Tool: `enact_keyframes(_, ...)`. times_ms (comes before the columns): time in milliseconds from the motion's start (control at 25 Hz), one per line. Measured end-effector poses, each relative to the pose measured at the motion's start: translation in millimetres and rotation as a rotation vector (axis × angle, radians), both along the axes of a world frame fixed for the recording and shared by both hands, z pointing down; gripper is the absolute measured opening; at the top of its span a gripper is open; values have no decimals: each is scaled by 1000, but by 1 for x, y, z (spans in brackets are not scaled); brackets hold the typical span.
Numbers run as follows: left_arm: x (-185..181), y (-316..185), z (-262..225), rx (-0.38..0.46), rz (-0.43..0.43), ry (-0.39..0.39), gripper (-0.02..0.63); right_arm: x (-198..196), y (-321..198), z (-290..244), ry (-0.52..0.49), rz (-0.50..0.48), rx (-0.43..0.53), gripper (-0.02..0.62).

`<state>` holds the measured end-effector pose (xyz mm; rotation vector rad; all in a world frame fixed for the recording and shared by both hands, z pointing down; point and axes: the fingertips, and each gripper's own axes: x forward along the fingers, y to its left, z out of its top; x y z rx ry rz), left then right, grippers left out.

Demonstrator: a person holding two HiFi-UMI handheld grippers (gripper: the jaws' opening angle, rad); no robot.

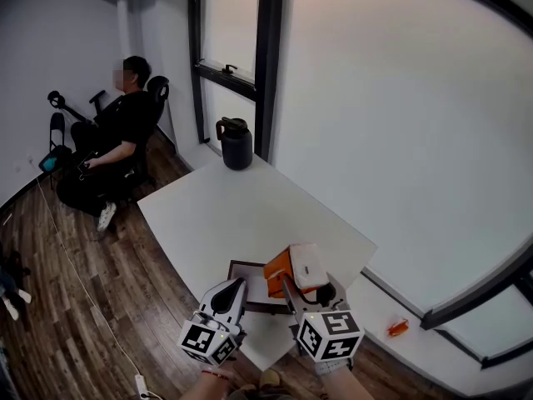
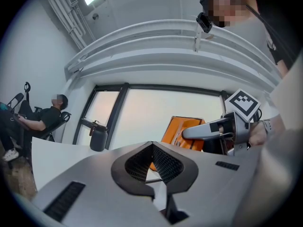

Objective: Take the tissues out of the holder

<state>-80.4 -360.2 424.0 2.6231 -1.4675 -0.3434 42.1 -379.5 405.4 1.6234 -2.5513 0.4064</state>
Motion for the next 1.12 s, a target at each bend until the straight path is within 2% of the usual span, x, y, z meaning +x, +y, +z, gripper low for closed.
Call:
enact_keyframes(440,0,7,-4,-4,12,0,5,-1,9,-15,3,3,24,278)
enact_keyframes(1120,-2,6,4,-18,11,-1,5,0,6,-9,9,0,15,278)
